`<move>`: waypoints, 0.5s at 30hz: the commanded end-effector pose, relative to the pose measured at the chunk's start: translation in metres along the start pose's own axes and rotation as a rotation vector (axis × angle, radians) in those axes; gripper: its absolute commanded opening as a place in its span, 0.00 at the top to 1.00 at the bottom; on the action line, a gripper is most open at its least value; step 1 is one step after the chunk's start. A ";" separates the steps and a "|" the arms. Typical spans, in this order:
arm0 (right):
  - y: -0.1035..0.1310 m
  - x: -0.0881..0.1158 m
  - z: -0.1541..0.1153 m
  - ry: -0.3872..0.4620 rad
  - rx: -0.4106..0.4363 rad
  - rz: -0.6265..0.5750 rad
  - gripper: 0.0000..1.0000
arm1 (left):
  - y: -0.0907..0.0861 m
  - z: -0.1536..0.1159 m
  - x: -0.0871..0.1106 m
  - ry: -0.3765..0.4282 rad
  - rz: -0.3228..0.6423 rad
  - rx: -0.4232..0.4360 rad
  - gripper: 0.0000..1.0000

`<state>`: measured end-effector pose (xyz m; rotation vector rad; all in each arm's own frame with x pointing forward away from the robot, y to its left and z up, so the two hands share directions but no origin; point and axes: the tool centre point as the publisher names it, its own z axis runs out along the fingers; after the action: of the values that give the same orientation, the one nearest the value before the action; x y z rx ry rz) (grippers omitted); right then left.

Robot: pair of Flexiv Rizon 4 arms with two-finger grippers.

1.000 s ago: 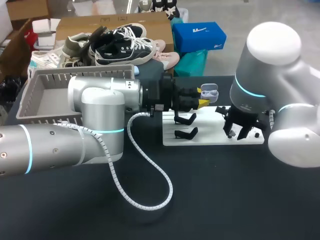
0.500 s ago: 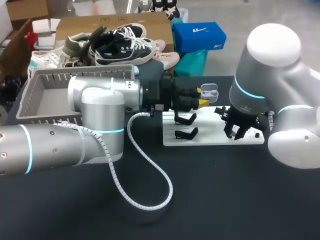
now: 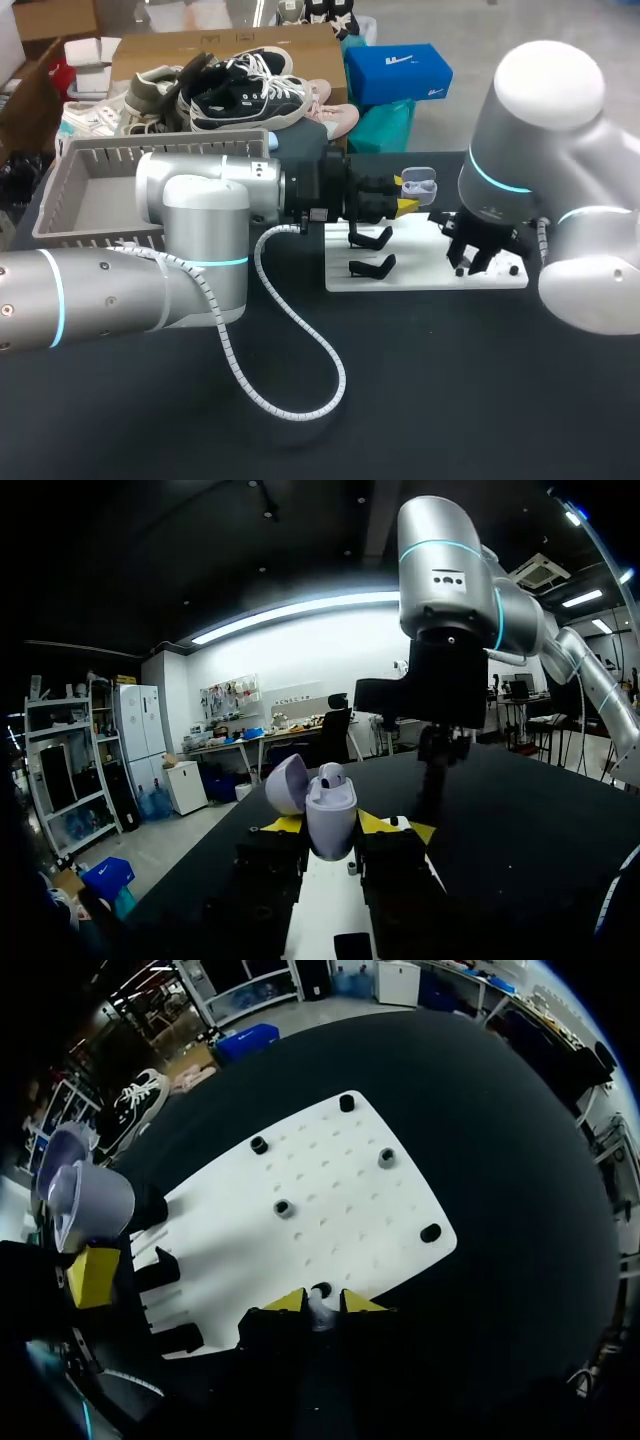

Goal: Pick up each earbud case from the left stands, insert the matching earbuds, close the lid, and place the case in the box.

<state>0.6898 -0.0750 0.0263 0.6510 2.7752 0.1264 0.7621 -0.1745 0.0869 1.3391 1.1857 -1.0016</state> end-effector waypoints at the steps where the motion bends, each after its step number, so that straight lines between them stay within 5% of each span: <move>1: -0.010 0.008 -0.019 -0.034 -0.017 0.008 1.00 | 0.000 0.000 0.001 -0.002 0.001 -0.001 1.00; 6: -0.016 0.014 -0.039 -0.053 -0.047 -0.017 1.00 | 0.000 0.000 0.001 -0.002 0.001 -0.001 1.00; 15: -0.016 0.025 -0.083 -0.095 -0.109 -0.268 1.00 | 0.000 0.000 0.001 -0.002 0.001 -0.001 1.00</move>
<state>0.6549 -0.0716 0.0815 0.3110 2.7385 0.1672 0.7621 -0.1745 0.0869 1.3392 1.1856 -1.0016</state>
